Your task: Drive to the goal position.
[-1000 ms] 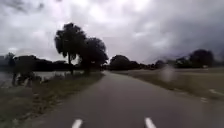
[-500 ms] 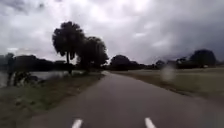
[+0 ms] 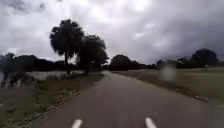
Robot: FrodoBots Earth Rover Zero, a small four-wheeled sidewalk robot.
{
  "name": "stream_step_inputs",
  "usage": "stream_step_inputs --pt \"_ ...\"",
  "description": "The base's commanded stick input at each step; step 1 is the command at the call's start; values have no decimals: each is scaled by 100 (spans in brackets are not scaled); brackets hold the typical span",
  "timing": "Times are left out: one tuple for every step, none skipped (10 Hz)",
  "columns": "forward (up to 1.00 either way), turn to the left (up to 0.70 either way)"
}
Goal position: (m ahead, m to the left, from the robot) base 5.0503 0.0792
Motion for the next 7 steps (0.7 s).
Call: stream_step_inputs --pt "98 4" --pt "98 4" --pt "98 -5" --pt "98 -17" --pt "98 -29" --pt "98 -33" --pt "98 0"
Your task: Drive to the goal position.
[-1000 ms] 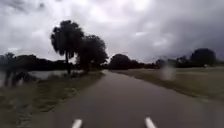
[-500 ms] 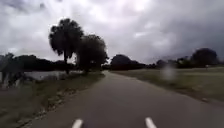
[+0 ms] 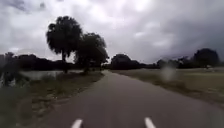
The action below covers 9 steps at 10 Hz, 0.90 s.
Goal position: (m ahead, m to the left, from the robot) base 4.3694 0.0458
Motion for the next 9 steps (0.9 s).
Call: stream_step_inputs --pt "98 3" --pt "98 4" --pt "98 4" --pt "98 4" --pt "98 4" --pt "98 4" --pt "98 4" --pt "98 4" --pt "98 4"
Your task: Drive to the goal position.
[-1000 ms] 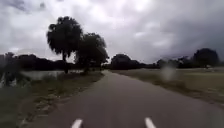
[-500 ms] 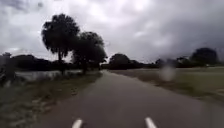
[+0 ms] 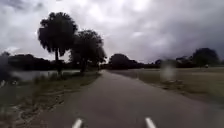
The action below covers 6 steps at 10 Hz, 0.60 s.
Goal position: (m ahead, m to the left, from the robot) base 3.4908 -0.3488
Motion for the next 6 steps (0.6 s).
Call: stream_step_inputs --pt "98 4" --pt "98 4" --pt "98 4" --pt "98 4" --pt "98 4" --pt "98 4"
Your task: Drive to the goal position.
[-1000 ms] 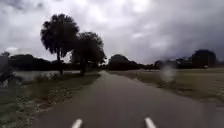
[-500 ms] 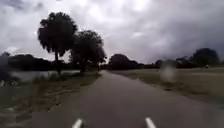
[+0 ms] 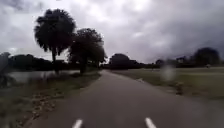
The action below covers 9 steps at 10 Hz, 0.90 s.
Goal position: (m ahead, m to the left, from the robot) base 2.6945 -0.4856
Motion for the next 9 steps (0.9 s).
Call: stream_step_inputs --pt "98 4" --pt "98 4" --pt "98 4" --pt "98 4" --pt "98 4" --pt "98 4" --pt "98 4" --pt "98 4" --pt "98 4"
